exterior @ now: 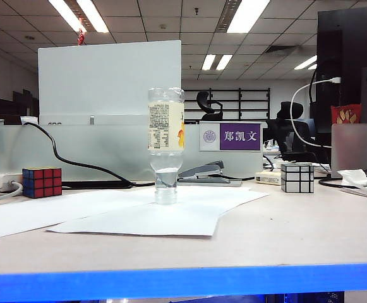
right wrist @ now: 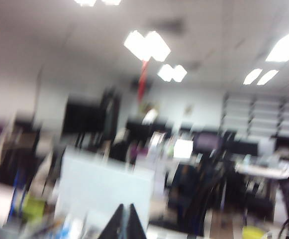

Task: Flip the plastic bottle upside down.

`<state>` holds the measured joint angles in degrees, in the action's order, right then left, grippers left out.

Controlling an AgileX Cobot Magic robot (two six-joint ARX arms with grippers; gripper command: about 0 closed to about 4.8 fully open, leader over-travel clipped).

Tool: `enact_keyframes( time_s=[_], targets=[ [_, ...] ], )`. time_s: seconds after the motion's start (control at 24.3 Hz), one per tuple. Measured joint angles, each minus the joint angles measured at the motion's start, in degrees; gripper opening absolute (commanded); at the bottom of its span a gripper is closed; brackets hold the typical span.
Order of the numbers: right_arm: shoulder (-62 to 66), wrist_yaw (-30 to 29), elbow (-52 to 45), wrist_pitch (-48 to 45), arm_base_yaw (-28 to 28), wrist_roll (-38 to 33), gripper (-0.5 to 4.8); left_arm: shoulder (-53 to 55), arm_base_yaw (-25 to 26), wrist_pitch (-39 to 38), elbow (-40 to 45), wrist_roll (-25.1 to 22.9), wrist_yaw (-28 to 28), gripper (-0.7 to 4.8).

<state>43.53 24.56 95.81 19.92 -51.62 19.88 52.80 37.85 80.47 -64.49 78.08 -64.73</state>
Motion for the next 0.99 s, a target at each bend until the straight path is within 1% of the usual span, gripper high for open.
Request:
enact_keyframes(
  time_s=[0.08,0.12,0.16,0.21,0.29,0.33,0.37,0.41,0.49,0.53,0.58,0.62,0.66,0.7,0.74,0.78,0.86,0.95,0.99],
  targets=[
    [-2.5,1.6,0.0,-0.3,0.0,0.9,-0.09,-4.8,0.0,-3.1,-0.1,0.0,2.0,-0.04],
    [-3.2,2.6,0.0,0.4,0.0,1.6,-0.09,-7.1,0.0,-4.7,-0.2,-0.4,2.0,-0.04],
    [-4.0,3.3,-0.1,2.3,0.0,2.1,-0.09,-9.7,0.0,-7.4,-0.2,-1.7,1.9,-0.04],
    [-5.0,3.8,-0.1,5.0,0.0,2.3,-0.09,-12.3,0.0,-11.2,-0.1,-3.7,1.9,-0.04],
    [-7.0,5.3,-0.9,9.6,0.0,2.3,-0.08,-17.9,0.1,-19.7,0.0,-10.0,1.8,-0.04],
    [-8.5,7.0,-2.4,10.1,0.0,2.4,-0.08,-21.7,0.1,-26.3,0.0,-15.4,2.5,-0.04],
    [-10.5,8.0,-5.1,10.0,0.0,2.4,-0.08,-25.9,0.1,-34.8,-0.1,-21.9,4.4,-0.04],
    [-13.2,8.3,-8.7,9.3,0.0,2.4,-0.08,-30.0,0.1,-45.2,-0.3,-29.6,8.5,-0.04],
    [-18.6,8.3,-16.2,5.1,-0.2,2.5,-0.09,-36.7,0.1,-68.3,-0.5,-44.4,22.1,-0.05],
    [-21.8,8.3,-20.6,2.6,-0.2,2.5,-0.09,-38.9,0.1,-80.3,-0.3,-50.1,26.4,-0.05],
    [-24.7,8.3,-24.6,0.6,-0.2,2.4,-0.09,-39.9,0.1,-87.8,0.2,-54.3,26.6,-0.04],
    [-27.8,8.3,-29.3,-2.7,-0.2,1.9,-0.09,-40.3,0.1,-93.4,0.4,-58.5,25.3,-0.04],
    [-30.8,8.3,-34.0,-4.2,-0.2,0.7,-0.09,-40.7,0.1,-96.8,0.4,-61.9,24.1,-0.04],
    [-33.3,8.5,-38.3,-5.5,-0.2,-0.9,-0.09,-41.5,0.0,-99.6,0.3,-64.3,23.3,-0.04],
    [-34.7,8.5,-41.4,-6.1,-0.2,-1.9,-0.09,-41.8,-0.9,-101.7,0.0,-65.2,23.2,-0.04],
    [-36.0,8.4,-44.9,-7.0,-0.1,-2.8,-0.09,-41.8,-2.8,-102.6,0.4,-65.7,22.7,-0.04],
    [-38.0,8.4,-50.9,-7.3,-0.1,-5.5,-0.08,-42.0,-7.1,-102.7,3.4,-65.7,22.9,-0.04],
    [-38.0,8.2,-54.3,-7.3,-0.1,-6.4,-0.08,-42.8,-14.7,-102.0,6.5,-65.6,22.7,-0.04],
    [-37.9,6.9,-55.3,-6.9,-0.1,-7.2,-0.08,-43.1,-17.7,-101.6,7.5,-65.6,23.1,-0.04]
  ],
)
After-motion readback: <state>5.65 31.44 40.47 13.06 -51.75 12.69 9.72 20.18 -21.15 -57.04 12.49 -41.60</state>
